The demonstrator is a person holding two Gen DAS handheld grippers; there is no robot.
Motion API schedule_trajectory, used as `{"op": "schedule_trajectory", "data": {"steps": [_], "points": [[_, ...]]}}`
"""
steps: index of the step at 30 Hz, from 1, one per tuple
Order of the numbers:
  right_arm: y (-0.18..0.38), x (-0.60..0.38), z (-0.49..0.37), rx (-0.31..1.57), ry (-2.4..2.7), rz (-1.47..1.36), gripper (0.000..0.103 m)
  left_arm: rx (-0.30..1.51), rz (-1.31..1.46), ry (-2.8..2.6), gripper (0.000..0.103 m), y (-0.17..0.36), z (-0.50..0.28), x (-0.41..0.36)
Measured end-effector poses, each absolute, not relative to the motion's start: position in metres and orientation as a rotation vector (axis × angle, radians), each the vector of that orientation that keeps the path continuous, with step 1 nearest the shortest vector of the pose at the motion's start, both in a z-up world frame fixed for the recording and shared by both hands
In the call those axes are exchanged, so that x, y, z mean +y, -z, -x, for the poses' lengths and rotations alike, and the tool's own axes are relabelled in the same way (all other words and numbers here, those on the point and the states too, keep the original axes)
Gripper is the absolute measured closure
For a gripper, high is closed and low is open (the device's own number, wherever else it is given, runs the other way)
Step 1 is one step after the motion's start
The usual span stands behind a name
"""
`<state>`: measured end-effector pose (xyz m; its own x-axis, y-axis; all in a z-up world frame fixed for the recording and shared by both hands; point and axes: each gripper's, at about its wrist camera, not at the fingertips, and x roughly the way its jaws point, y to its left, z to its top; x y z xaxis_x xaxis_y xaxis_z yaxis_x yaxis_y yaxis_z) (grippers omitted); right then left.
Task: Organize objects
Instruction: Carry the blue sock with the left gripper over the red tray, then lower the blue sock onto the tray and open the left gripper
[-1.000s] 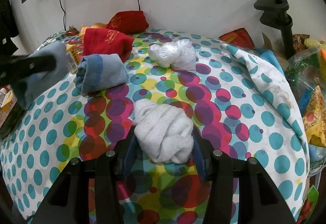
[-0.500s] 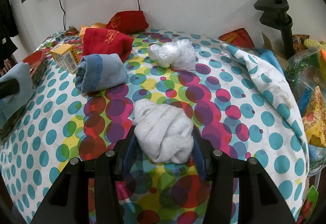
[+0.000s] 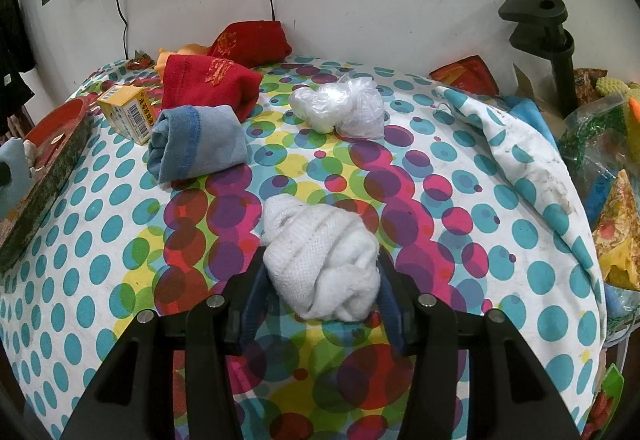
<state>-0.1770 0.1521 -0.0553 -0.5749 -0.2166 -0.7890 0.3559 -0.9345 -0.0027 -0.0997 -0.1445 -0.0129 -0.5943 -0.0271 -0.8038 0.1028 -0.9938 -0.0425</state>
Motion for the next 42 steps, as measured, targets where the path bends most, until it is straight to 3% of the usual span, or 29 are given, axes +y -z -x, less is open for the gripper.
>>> {"op": "schedule_trajectory", "data": {"steps": [10,18,23,38,42], "points": [[0.055,0.152,0.177,0.229,2.522,-1.232,0.054,0.121,-1.305,2.618,0.075,0.012,0.099,-0.223],[0.055,0.152,0.177,0.229,2.522,-1.232,0.054,0.322,-1.317,2.54,0.075,0.017,0.109,-0.293],[0.055,0.152,0.178,0.231,2.522,-1.232,0.054,0.292,-1.269,2.5,0.075,0.017,0.118,-0.323],[0.055,0.152,0.178,0.235,2.523,-1.232,0.054,0.339,-1.255,2.5,0.073,0.027,0.156,-0.351],[0.055,0.152,0.177,0.234,2.524,-1.232,0.054,0.302,-1.278,2.504,0.068,0.032,0.158,-0.343]]}}
